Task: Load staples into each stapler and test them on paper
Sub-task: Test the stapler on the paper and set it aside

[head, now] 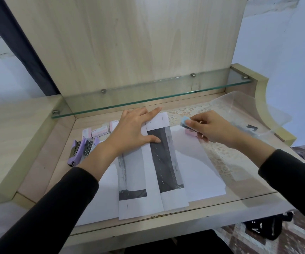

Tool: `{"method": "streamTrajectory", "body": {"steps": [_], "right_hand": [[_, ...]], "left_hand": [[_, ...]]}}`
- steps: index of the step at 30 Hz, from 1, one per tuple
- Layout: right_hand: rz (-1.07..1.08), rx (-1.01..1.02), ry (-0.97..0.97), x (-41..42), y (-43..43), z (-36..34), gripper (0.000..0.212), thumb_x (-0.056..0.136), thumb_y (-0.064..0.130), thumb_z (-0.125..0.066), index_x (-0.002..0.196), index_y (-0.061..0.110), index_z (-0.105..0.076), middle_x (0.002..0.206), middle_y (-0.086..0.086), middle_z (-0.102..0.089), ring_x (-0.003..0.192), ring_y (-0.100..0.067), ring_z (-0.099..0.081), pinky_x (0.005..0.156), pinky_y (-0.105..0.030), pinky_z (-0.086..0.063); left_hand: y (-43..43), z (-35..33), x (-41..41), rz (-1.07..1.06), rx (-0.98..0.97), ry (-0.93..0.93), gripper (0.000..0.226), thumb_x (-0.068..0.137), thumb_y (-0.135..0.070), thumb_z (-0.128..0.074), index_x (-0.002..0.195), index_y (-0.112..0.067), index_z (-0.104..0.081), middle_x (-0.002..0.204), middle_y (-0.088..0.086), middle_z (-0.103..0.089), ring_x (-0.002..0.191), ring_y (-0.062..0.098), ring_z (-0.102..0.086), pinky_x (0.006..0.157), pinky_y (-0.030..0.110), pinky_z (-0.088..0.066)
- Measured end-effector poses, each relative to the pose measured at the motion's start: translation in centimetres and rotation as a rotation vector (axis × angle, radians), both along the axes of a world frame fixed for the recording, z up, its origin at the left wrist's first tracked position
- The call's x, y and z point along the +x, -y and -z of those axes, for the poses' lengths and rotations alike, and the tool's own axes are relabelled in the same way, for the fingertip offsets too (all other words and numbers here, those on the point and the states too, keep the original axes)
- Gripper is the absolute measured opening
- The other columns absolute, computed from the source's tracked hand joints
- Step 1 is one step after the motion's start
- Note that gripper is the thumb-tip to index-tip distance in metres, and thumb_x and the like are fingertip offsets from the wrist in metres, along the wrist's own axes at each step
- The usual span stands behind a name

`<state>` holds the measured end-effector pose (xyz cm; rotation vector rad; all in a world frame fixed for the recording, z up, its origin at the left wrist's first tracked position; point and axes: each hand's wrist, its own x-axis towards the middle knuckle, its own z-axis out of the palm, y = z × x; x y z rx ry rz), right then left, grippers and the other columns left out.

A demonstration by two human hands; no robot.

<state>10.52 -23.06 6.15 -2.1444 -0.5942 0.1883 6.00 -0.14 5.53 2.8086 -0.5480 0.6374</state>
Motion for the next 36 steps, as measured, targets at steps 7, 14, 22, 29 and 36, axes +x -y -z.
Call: {"method": "streamTrajectory", "body": {"steps": [7, 14, 22, 29, 36], "right_hand": [[0.12, 0.029, -0.076, 0.3, 2.2, 0.6, 0.024, 0.094, 0.023, -0.048, 0.078, 0.013, -0.063, 0.057, 0.001, -0.047, 0.032, 0.001, -0.042, 0.033, -0.008, -0.028], [0.095, -0.038, -0.027, 0.3, 3.2, 1.6, 0.021, 0.09, 0.015, -0.052, 0.106, 0.011, -0.065, 0.081, -0.007, -0.058, 0.051, -0.008, -0.043, 0.038, -0.007, -0.03], [-0.008, -0.319, 0.209, -1.2, 1.7, 3.3, 0.026, 0.083, 0.012, -0.06, 0.109, 0.01, -0.065, 0.093, -0.008, -0.066, 0.08, -0.023, -0.056, 0.061, -0.023, -0.039], [0.144, -0.416, 0.426, -1.1, 0.2, 5.9, 0.035, 0.086, 0.018, -0.057, 0.12, 0.015, -0.058, 0.1, -0.013, -0.062, 0.094, -0.032, -0.049, 0.07, -0.031, -0.04], [0.229, -0.424, 0.448, -0.4, 0.1, 6.0, 0.035, 0.089, 0.022, -0.054, 0.122, 0.012, -0.056, 0.108, -0.013, -0.053, 0.101, -0.029, -0.047, 0.07, -0.026, -0.03]], "left_hand": [[0.0, 1.1, 1.2, -0.073, 0.069, -0.189, 0.079, 0.078, -0.047, -0.064, 0.143, -0.027, -0.025, 0.099, -0.005, -0.038, 0.105, 0.016, -0.04, 0.093, 0.029, -0.02], [-0.4, 4.1, 1.2, -0.11, 0.075, -0.255, 0.07, 0.082, -0.045, -0.06, 0.142, -0.029, -0.028, 0.138, 0.0, -0.039, 0.126, 0.017, -0.031, 0.105, 0.035, -0.02], [-0.3, 5.0, -1.6, -0.234, 0.021, -0.206, 0.052, 0.084, -0.054, -0.053, 0.125, -0.023, -0.055, 0.13, -0.003, -0.049, 0.119, 0.017, -0.041, 0.101, 0.036, -0.026], [0.5, 6.1, -4.5, -0.292, 0.007, -0.315, 0.09, 0.062, -0.08, -0.017, 0.131, -0.03, -0.047, 0.139, -0.009, -0.043, 0.126, 0.012, -0.035, 0.107, 0.033, -0.023], [0.5, 7.6, -5.0, -0.287, -0.098, -0.299, 0.085, 0.067, -0.077, -0.019, 0.134, -0.03, -0.042, 0.143, -0.008, -0.038, 0.13, 0.014, -0.031, 0.112, 0.037, -0.019]]}}
